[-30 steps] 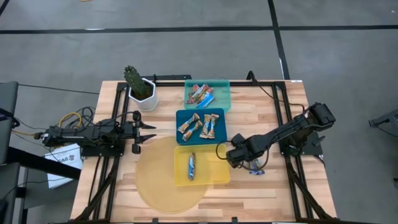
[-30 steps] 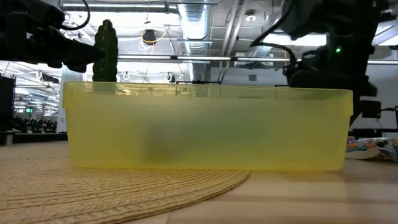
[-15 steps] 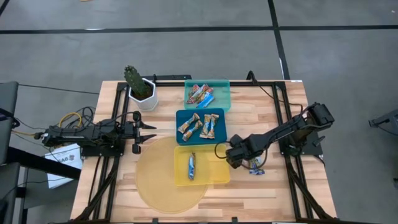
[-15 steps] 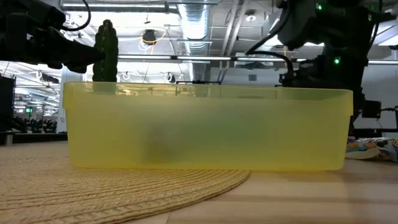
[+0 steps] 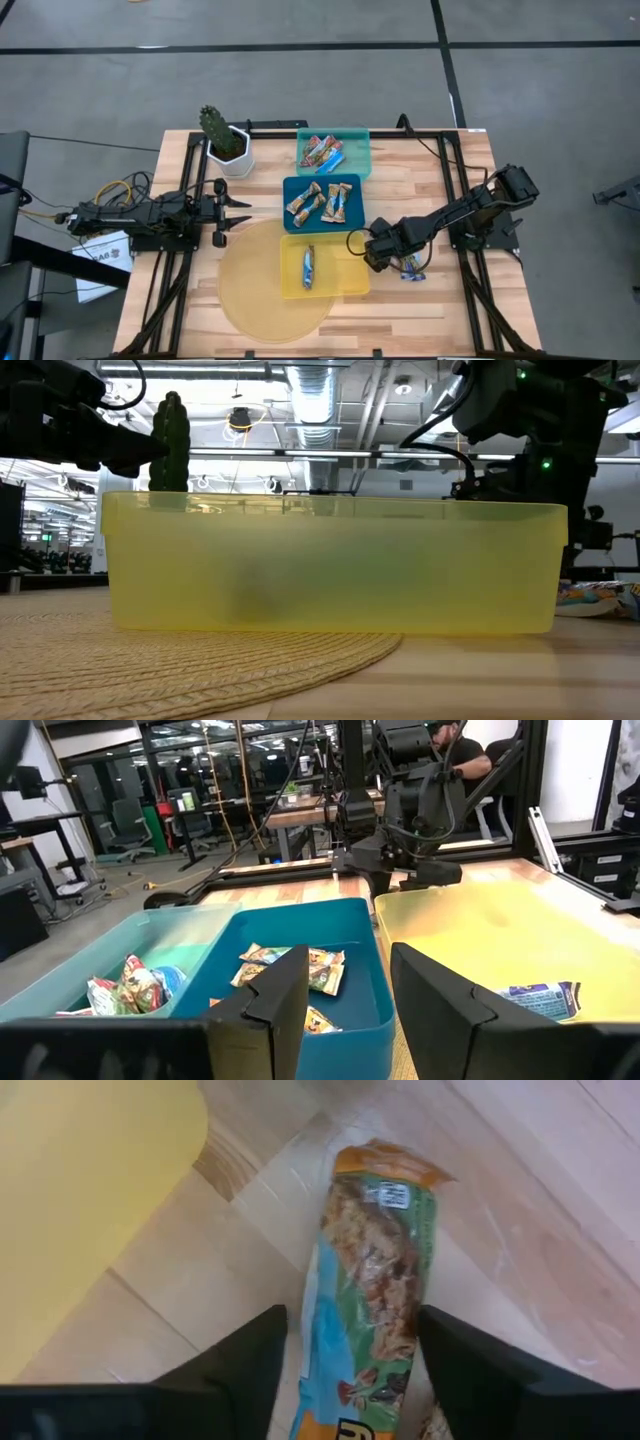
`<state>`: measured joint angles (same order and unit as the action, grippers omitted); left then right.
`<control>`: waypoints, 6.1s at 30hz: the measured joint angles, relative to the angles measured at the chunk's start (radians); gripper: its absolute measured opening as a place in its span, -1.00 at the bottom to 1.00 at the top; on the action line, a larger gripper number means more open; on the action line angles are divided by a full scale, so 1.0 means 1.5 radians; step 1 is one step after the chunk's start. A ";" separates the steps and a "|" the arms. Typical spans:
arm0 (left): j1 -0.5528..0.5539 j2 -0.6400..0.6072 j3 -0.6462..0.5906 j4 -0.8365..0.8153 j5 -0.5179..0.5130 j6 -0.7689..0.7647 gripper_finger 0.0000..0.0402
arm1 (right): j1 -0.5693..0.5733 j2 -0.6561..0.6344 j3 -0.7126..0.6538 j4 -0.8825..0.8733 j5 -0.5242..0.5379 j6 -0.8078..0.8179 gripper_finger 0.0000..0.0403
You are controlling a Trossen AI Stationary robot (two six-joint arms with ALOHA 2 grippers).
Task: Pick and place Granola Bars by type
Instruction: Put the yellow granola bar into the blue bin, then put the blue granola bar into the yellow bin
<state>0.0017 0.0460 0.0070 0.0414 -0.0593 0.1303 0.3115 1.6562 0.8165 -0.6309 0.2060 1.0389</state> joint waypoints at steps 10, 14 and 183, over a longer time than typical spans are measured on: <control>0.000 0.000 0.000 0.000 0.000 0.003 -0.32 | 0.000 0.000 -0.001 0.002 -0.008 0.021 -0.64; 0.000 0.000 0.000 0.000 0.000 0.000 -0.32 | 0.000 -0.002 -0.002 0.002 -0.008 0.047 -0.74; 0.000 0.022 0.000 0.000 0.000 0.001 -0.32 | -0.056 -0.175 0.294 -0.294 0.158 -0.063 -0.27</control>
<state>0.0016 0.0784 0.0071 0.0414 -0.0593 0.1311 0.2268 1.3930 1.2581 -1.0717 0.4436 0.9444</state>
